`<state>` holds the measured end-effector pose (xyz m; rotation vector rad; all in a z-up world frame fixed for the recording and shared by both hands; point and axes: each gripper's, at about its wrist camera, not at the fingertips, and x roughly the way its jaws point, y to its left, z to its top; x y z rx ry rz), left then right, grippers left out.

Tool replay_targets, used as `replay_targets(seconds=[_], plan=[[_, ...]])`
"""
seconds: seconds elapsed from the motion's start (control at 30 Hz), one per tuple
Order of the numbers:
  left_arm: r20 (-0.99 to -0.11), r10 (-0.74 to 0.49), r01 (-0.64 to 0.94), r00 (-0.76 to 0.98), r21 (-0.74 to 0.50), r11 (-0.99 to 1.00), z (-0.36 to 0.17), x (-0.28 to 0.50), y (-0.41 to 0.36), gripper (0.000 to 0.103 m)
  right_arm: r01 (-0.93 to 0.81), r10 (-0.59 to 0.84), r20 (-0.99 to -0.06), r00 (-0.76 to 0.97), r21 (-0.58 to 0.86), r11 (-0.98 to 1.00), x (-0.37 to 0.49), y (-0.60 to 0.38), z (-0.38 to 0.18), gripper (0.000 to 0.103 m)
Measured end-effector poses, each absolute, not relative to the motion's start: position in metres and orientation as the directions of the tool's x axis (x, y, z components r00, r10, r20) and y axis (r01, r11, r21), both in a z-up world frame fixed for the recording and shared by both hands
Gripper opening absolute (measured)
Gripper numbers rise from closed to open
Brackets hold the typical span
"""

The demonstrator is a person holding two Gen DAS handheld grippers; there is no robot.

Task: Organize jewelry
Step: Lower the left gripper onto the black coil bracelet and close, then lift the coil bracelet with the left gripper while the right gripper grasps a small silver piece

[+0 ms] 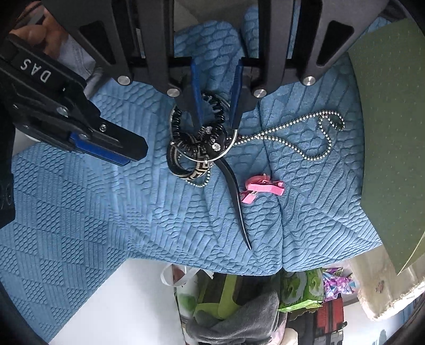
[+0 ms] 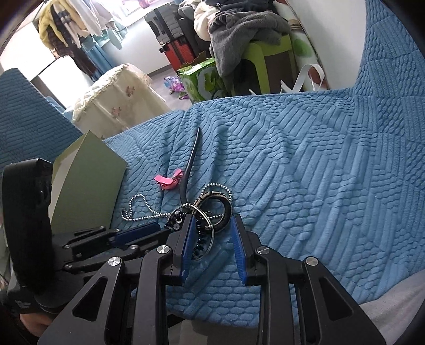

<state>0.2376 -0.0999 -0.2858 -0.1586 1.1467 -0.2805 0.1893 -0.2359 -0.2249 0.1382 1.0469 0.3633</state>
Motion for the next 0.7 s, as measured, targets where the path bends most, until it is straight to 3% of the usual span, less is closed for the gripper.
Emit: replay_targets(seconds=[0.23,0.7], plan=[[-0.875,-0.320,0.124,0.364,-0.295,0.947,-0.296,0.245,-0.097,0.008,-0.229,0.360,-0.834,0.419,0.286,0.930,0.194,-0.232,-0.233,0.025],[-0.871,-0.294,0.135,0.393,-0.261,0.956,-0.284,0.235,-0.087,0.007,-0.226,0.356,-0.851,0.386,0.287,0.931,0.196,-0.226,-0.247,0.022]])
